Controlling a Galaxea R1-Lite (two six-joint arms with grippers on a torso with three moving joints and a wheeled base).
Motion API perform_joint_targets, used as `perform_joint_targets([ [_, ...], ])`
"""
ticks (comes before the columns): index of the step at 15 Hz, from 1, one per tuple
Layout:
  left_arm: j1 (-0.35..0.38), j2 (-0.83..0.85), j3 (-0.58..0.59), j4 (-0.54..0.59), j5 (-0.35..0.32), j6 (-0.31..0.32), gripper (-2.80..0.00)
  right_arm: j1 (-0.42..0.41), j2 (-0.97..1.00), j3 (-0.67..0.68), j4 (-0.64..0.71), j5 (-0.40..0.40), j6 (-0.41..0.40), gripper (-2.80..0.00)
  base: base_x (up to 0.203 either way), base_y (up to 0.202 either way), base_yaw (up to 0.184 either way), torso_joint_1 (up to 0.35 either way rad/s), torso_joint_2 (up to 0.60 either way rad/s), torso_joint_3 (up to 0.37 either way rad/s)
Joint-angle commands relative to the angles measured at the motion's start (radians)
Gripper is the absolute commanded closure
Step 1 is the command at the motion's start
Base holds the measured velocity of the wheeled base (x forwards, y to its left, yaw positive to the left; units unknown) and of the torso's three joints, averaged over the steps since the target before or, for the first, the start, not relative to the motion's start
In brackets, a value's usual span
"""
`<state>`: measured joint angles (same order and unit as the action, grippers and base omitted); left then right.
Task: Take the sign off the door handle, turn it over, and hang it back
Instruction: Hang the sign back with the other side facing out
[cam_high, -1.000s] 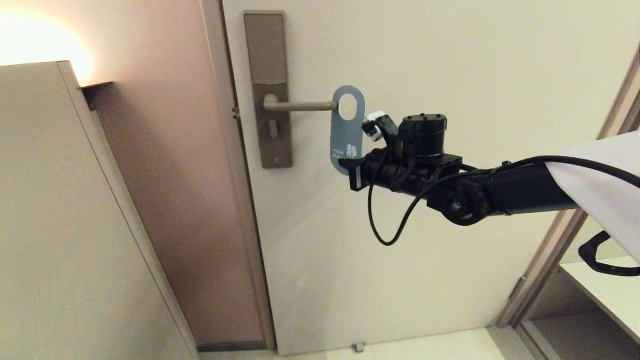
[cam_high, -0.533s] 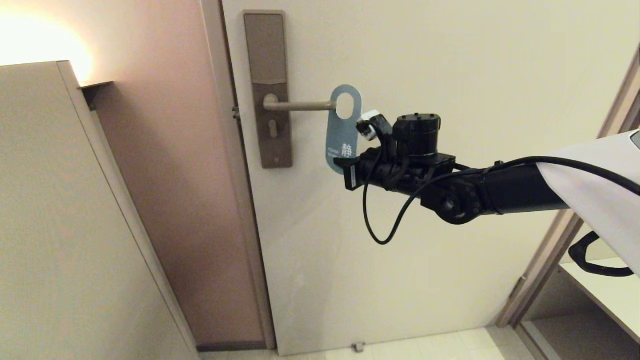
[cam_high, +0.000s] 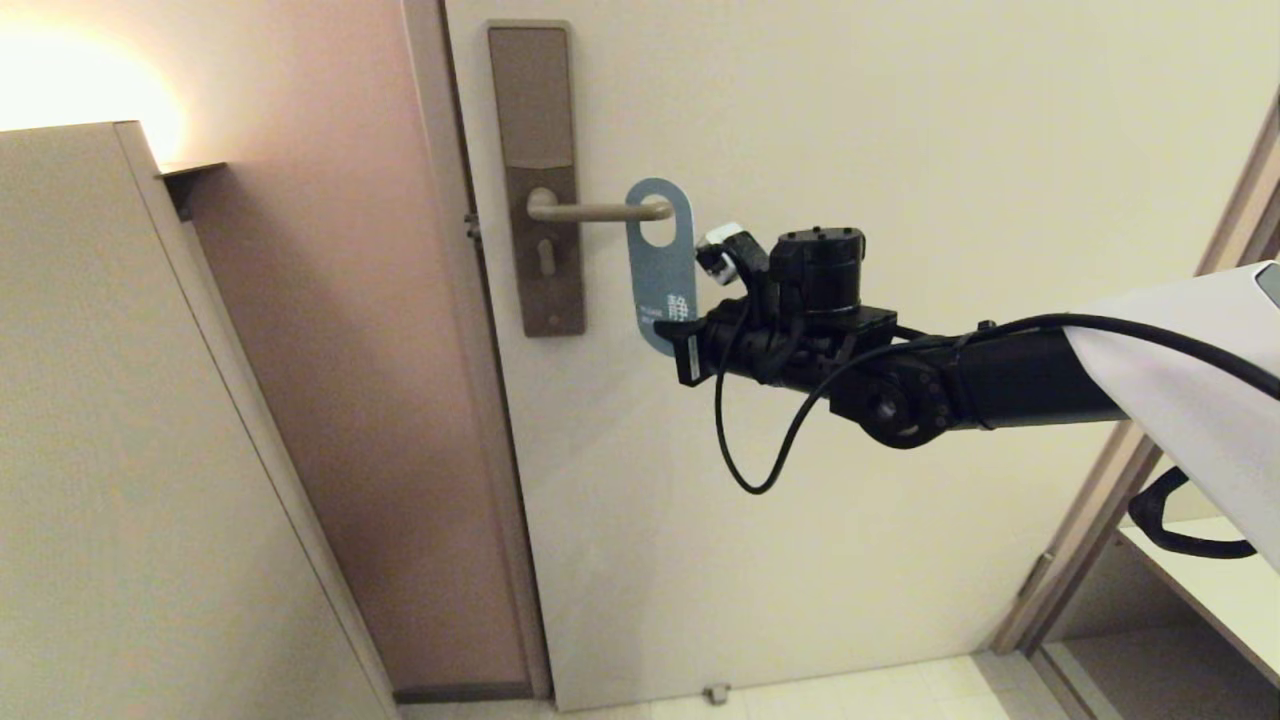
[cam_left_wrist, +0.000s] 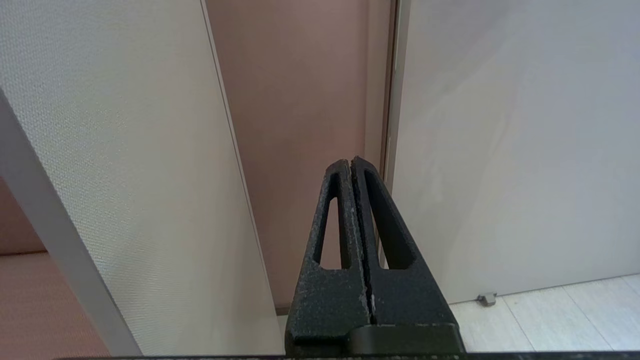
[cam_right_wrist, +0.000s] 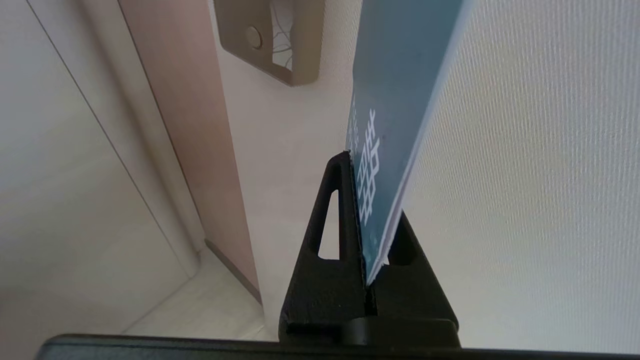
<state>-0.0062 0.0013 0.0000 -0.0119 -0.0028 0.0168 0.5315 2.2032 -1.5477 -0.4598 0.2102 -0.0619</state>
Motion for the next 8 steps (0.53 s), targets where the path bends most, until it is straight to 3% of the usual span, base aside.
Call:
perform_joint_targets([
  [1, 0.000, 0.001, 0.000, 0.000, 0.000, 0.000, 0.00, 0.002, -0.002, -0.003, -0.003, 0.001, -0.007, 0.00, 0.000, 0.000, 0.000, 0.000, 0.00, 0.000],
  [8, 0.000, 0.000, 0.000, 0.001, 0.000, 0.000, 0.00, 0.057, 0.001, -0.023, -0.013, -0.006, -0.035, 0.00, 0.000, 0.000, 0.000, 0.000, 0.00, 0.000],
])
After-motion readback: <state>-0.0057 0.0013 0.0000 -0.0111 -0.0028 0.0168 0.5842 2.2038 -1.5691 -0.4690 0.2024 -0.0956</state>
